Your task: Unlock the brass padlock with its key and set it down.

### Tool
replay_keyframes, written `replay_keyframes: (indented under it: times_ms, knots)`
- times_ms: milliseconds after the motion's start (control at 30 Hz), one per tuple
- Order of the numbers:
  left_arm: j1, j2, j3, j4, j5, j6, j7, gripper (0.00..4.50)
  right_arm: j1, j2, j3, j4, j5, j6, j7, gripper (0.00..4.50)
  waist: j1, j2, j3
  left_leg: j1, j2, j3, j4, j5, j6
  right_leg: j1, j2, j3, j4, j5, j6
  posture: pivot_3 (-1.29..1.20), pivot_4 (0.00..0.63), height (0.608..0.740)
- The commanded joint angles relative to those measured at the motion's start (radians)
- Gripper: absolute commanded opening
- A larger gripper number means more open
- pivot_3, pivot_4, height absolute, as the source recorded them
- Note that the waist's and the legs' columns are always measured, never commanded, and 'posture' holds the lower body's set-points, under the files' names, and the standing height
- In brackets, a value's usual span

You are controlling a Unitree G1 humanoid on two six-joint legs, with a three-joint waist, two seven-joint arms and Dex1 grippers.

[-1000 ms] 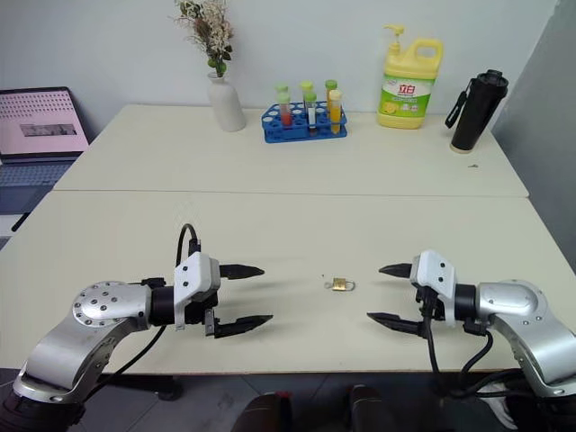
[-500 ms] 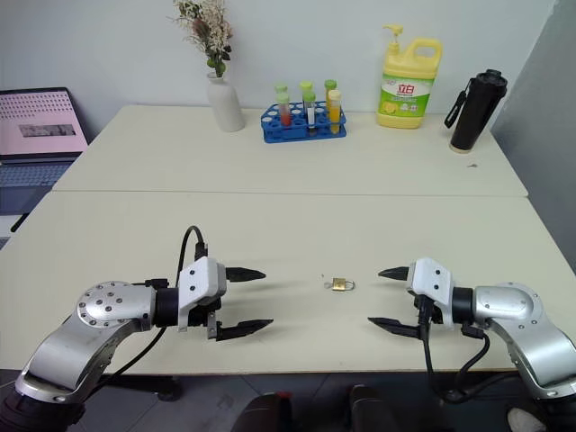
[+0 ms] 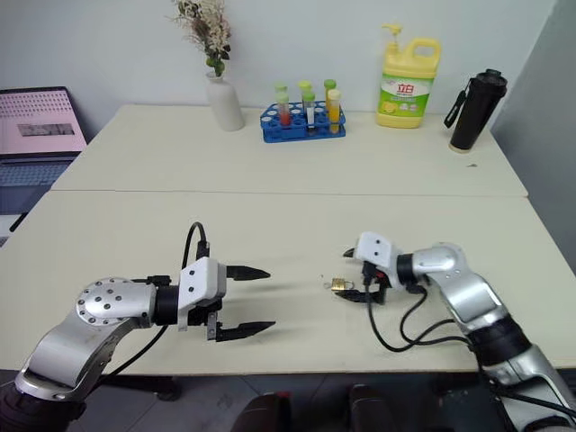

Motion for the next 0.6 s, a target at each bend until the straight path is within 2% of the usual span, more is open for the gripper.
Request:
replay_keyframes:
  times_ms: [33, 267, 467, 600]
  knots:
    - [-0.002, 0.001, 0.007, -0.047, -0.019, 0.005, 0.005, 4.49, -0.047, 0.024, 0.021, 0.103, -0.047, -0.057, 0.027, 4.5, 0.003, 0.0, 0.0, -0.001, 0.0, 0.0, 0.0, 0.0, 0.0, 0.0, 0.0, 0.0, 0.0, 0.0, 0.0, 0.0, 0.15, 0.74]
    - [0.005, 0.006, 0.018, -0.055, -0.022, 0.011, 0.006, 4.49, -0.048, 0.028, 0.022, 0.141, -0.08, -0.05, 0.034, 4.5, 0.001, 0.0, 0.0, 0.0, -0.001, 0.0, 0.0, 0.0, 0.0, 0.0, -0.002, 0.0, 0.001, 0.0, 0.0, 0.0, 0.15, 0.74]
    - [0.02, 0.009, 0.023, -0.069, -0.026, 0.017, 0.011, 4.49, 0.039, -0.024, -0.009, -0.029, -0.037, 0.069, 0.05, 4.5, 0.004, 0.0, 0.0, 0.0, -0.001, -0.001, 0.0, 0.0, 0.0, 0.001, -0.003, -0.001, 0.001, 0.0, 0.0, 0.0, 0.15, 0.74]
    - [0.0, 0.005, 0.011, -0.058, -0.022, 0.02, 0.006, 4.49, 0.067, -0.025, -0.012, -0.058, -0.045, 0.113, 0.019, 4.5, 0.001, 0.0, 0.0, 0.001, -0.001, 0.0, 0.0, 0.0, 0.0, 0.001, -0.003, -0.001, 0.001, 0.0, 0.0, 0.0, 0.15, 0.74]
